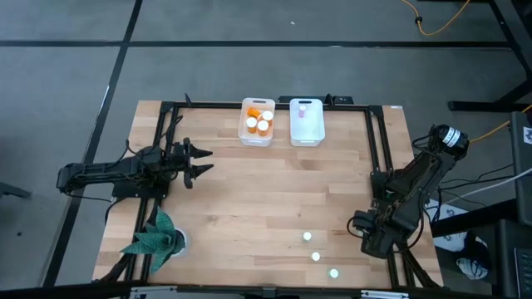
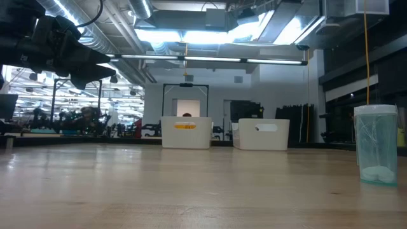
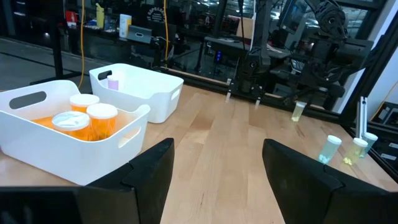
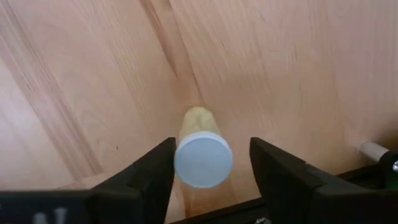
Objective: Pick and place medicine bottles into bin by pill shape (circle, oval)
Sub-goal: Put the yellow tablet bottle into the right white bin
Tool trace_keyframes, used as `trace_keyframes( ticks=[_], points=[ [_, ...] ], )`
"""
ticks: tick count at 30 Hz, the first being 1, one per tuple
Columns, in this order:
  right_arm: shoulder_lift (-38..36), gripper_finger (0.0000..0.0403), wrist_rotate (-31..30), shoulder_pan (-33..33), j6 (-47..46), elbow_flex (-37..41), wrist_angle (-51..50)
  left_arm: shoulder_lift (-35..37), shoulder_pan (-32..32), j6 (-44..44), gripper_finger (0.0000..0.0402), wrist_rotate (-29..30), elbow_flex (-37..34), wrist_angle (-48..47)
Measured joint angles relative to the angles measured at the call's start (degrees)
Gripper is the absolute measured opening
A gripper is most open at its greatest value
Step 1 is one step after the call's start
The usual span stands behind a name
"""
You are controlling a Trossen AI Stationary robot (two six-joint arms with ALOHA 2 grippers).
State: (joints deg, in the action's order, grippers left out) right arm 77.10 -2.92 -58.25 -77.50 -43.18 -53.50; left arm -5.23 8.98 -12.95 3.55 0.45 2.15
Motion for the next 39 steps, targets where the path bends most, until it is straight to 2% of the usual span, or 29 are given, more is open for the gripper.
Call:
trace_keyframes(
  ticks=[7, 13, 19, 23, 29, 35, 39],
  points=[
    [0.0, 0.0113, -0.5, 0.0, 5.7, -1.7, -0.2, 0.0, 0.0, 0.0, 0.0237, 0.0, 0.0, 0.0],
    [0.0, 0.0112, -4.5, 1.4, 12.2, -7.6, -4.5, 0.0, 0.0, 0.0, 0.0237, 0.0, 0.0, 0.0],
    [0.0, 0.0112, -9.6, 7.7, 23.3, -15.8, -13.6, 0.0, 0.0, 0.0, 0.0237, 0.0, 0.0, 0.0],
    [0.0, 0.0112, -13.7, 14.5, 32.2, -20.6, -17.0, 0.0, 0.0, 0.0, 0.0237, 0.0, 0.0, 0.0],
    [0.0, 0.0112, -18.5, 28.1, 46.8, -25.8, -17.7, 0.0, 0.0, 0.0, 0.0237, 0.0, 0.0, 0.0],
    [0.0, 0.0112, -17.7, 44.8, 62.9, -27.5, -11.9, 0.0, 0.0, 0.0, 0.0237, 0.0, 0.0, 0.0],
    [0.0, 0.0116, -13.3, 56.1, 73.6, -27.5, -4.8, 0.0, 0.0, 0.0, 0.0237, 0.0, 0.0, 0.0]
  ],
)
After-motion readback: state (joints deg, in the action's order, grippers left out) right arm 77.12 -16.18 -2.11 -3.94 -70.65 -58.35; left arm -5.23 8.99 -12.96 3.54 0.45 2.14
